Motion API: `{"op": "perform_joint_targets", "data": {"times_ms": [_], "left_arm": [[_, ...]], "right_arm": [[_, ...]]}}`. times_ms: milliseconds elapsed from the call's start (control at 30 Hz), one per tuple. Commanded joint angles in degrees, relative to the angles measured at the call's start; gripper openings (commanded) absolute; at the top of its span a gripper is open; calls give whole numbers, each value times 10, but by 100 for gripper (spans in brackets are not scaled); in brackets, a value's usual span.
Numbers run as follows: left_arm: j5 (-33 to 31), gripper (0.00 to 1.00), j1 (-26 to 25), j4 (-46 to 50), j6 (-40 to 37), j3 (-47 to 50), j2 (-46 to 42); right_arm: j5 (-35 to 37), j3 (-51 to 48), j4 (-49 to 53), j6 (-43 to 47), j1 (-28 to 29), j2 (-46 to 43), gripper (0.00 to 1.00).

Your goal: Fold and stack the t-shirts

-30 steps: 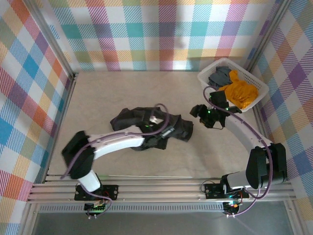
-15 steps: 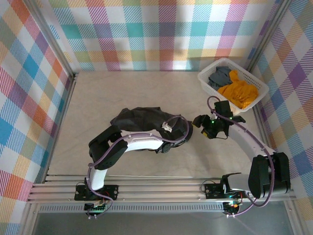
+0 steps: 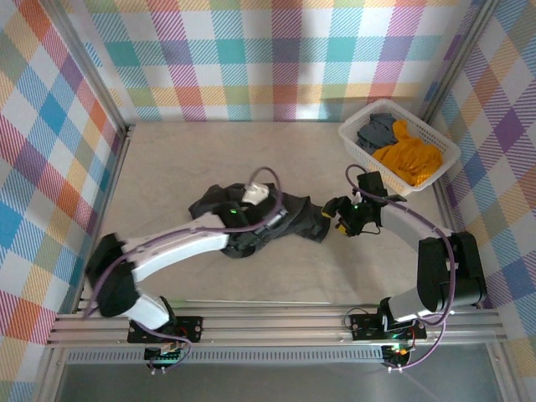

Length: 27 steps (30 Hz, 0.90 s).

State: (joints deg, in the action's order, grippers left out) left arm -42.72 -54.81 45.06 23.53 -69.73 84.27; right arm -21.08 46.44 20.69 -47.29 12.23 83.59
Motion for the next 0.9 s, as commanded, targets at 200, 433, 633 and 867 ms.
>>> {"op": "perform_joint_targets", "data": {"times_ms": [200, 433, 633, 867], "left_arm": [[165, 42, 60, -14, -44, 42, -104], [167, 71, 4, -70, -104, 42, 56], [161, 74, -8, -97, -149, -17, 183], [111, 73, -14, -112, -164, -39, 267]], "right_arm": [[17, -24, -20, -32, 29, -18, 62], [46, -18, 26, -14, 28, -68, 63], [47, -42, 27, -16, 20, -81, 64], [42, -58, 25, -12, 11, -91, 64]]}}
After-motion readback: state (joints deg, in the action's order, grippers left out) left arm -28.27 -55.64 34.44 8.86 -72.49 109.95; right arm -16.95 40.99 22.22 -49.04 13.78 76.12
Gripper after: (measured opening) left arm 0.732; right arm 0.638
